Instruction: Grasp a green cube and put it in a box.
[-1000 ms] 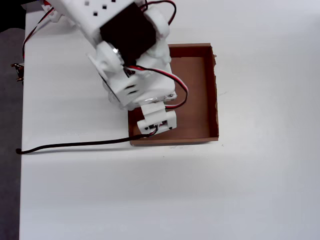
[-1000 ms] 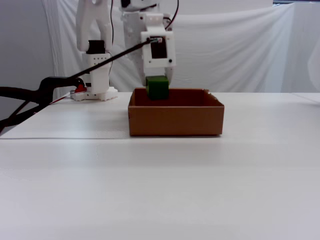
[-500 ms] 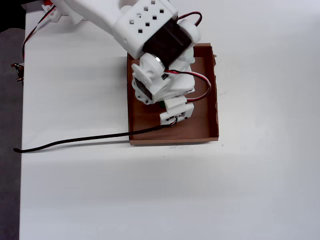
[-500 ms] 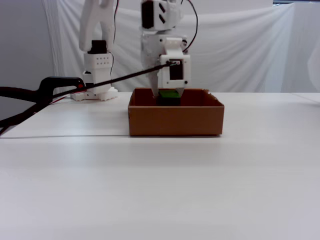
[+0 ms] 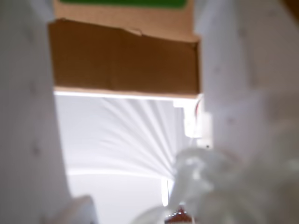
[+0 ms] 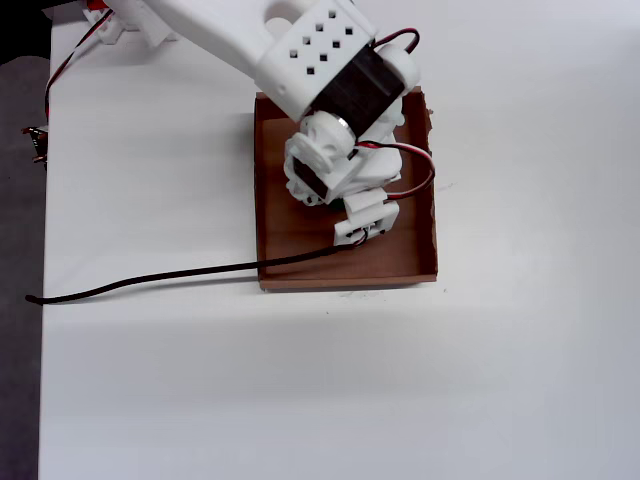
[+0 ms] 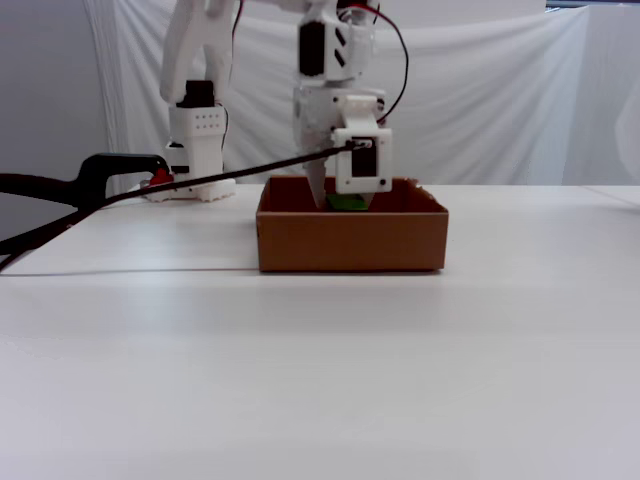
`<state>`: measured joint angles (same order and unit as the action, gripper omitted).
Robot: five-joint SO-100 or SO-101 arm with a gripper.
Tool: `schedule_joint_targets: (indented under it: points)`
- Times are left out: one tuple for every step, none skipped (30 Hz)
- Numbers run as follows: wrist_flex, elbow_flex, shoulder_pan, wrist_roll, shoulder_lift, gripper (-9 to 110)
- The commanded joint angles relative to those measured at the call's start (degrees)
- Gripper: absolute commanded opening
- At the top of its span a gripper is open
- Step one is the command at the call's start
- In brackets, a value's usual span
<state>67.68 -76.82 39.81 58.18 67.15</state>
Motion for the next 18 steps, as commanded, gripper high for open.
schedule_joint_targets:
  points:
    - [-0.70, 3.08, 1.05, -0.35, 0.18, 13]
    - [-0.62, 3.08, 1.14, -0.35, 0.09, 13]
    - [-0.53, 3.08, 1.14, -0.35, -0.09, 13]
    - [-0.62, 3.08, 1.14, -0.35, -0.18, 13]
    - [-0.70, 3.08, 1.14, -0.35, -0.26, 13]
    - [-0.88, 3.08, 1.14, -0.35, -0.44, 13]
    - [-0.97, 3.08, 1.14, -0.35, -0.62, 15]
    - [-1.14, 2.90, 1.14, -0.35, -0.62, 17]
    - [-1.32, 2.46, 1.14, -0.35, -0.62, 18]
    - [-1.41, 2.11, 1.05, -0.35, -0.62, 20]
    - [-1.32, 1.93, 1.05, -0.35, -0.62, 21]
    - [-1.14, 1.85, 0.79, -0.35, -0.53, 21]
    - [-0.97, 1.85, 0.53, -0.35, -0.44, 22]
    - [-0.97, 1.93, 0.18, -0.35, -0.26, 22]
    - [-0.97, 2.29, -0.18, -0.35, 0.00, 22]
    - [-0.97, 2.55, -0.62, -0.35, 0.35, 22]
    - [-0.97, 2.72, -1.14, -0.53, 0.88, 22]
    - [-0.97, 2.72, -1.76, -0.62, 1.67, 22]
